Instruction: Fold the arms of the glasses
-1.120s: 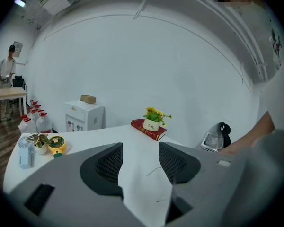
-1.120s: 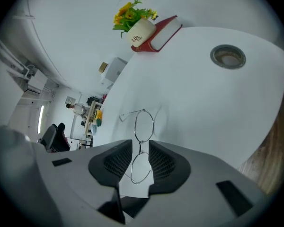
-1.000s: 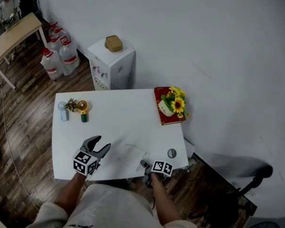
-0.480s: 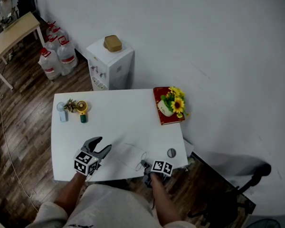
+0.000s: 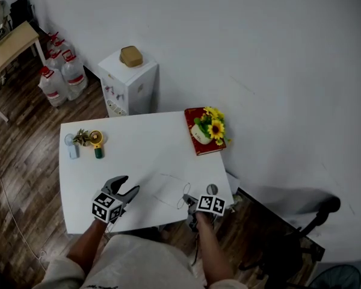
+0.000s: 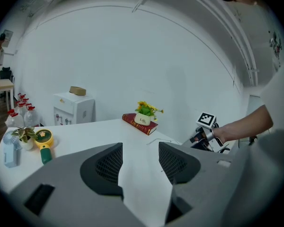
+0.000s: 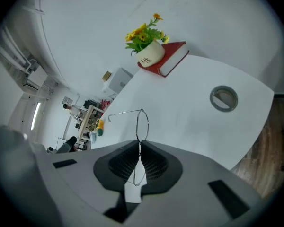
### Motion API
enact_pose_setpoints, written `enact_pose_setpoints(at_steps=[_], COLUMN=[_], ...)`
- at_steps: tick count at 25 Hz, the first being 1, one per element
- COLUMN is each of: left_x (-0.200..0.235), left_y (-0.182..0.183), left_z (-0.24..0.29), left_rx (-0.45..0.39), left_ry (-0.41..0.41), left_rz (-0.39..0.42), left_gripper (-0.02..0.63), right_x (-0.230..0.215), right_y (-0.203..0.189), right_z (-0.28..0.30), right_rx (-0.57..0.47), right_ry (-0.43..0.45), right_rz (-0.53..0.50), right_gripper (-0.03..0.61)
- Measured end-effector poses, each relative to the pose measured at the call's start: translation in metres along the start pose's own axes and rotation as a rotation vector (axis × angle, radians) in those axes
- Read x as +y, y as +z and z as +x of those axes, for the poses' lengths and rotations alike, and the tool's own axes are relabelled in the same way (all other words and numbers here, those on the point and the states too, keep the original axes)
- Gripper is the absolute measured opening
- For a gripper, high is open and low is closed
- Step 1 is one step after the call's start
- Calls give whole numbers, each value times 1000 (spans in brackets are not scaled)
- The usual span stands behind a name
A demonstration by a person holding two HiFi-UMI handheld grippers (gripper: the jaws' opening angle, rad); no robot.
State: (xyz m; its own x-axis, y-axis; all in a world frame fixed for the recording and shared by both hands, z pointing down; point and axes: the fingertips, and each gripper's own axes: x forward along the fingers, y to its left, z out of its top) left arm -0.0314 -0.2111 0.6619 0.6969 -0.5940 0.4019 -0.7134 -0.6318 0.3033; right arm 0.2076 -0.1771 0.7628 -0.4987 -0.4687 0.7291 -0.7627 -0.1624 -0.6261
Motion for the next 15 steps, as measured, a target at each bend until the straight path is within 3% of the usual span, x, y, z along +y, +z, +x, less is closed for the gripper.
enact_pose_setpoints(at_steps=[5,9,13,15], left_x=[-17,-36,-72,-78], left_y=[2,-11,-40,-41], left_z=[10,19,31,35], left_rx=[-2,39,155,119], left_ry=[-83,-162,-368,-403], left_rz=[-97,-157,-420,-590], left_gripper=[236,236,236,236], right_x=[8,15,21,23], right_y=[38,43,38,35], right_z=[-20,-24,-22,-20], right_rx=[-65,-67,-59,-56], right_ry=[-3,-14,-7,-1], right_rz=[-31,-67,-62,-56], right_gripper=[18,18,18,18])
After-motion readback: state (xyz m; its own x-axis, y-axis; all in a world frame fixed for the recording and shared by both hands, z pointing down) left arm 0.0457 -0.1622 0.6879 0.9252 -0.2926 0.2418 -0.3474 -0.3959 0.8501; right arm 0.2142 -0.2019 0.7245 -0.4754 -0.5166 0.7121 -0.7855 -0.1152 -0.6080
